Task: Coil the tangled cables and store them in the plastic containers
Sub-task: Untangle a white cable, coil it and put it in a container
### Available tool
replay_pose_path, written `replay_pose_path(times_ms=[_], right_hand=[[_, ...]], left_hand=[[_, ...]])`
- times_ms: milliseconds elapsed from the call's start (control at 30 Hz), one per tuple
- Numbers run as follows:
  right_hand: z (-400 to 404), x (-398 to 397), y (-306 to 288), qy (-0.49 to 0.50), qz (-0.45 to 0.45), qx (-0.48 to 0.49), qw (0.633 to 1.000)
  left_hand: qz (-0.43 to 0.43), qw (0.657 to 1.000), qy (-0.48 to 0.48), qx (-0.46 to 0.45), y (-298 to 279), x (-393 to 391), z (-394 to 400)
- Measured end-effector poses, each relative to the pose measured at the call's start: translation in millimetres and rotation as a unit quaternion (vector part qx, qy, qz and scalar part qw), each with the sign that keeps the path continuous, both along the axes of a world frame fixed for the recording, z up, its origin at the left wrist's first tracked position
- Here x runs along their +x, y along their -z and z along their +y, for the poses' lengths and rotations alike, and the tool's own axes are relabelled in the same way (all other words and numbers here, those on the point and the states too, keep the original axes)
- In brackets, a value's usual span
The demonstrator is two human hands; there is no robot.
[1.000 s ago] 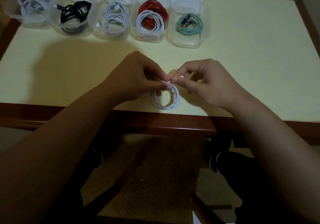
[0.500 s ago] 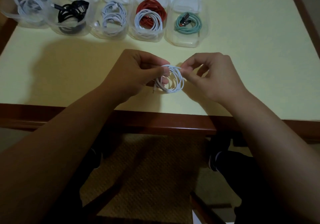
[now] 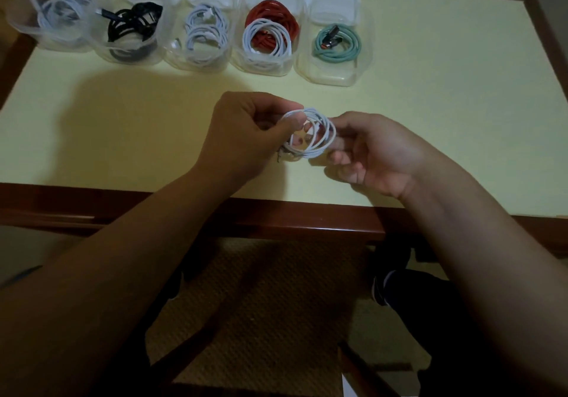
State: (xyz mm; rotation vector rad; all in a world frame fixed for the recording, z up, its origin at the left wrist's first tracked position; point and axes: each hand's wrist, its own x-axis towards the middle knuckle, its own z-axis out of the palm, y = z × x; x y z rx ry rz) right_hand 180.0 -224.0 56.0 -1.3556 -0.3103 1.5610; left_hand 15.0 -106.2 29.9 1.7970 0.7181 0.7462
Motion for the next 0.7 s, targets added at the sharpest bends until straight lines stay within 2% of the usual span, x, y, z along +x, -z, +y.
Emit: replay_pose_path(times_ms=[133, 267, 400, 533, 600, 700], right_hand=[[-0.4, -0.6, -4.4, -0.019, 0.043, -0.005, 0.999], [-1.8, -4.6, 3.2, -0.064, -0.069, 0.021, 0.995], [-0.6, -6.8, 8.5, -0.042, -0.134, 0.025, 0.99], [-0.2, -5.6, 5.2, -0.055, -0.254, 0.012, 0.966], [0.1, -4.1, 3.4, -0.067, -0.233, 0.01, 0.97], [1.2, 0.1, 2.9, -0.064, -0.098, 0.015, 0.993]], left_hand=[[0.029, 0.992, -0.02, 0.119, 2.1, -0.6, -3.9], [0.05, 0.988, 0.012, 0.147, -0.3, -1.0, -6.3], [0.117, 0.983, 0.09, 0.107, -9.3, -2.5, -4.2], [0.17, 0.973, 0.109, 0.111, -19.6, -2.6, -2.8], [0.19, 0.968, 0.122, 0.112, -26.3, -3.5, 1.6], [0.184, 0.971, 0.114, 0.101, -31.1, -5.8, 9.5]])
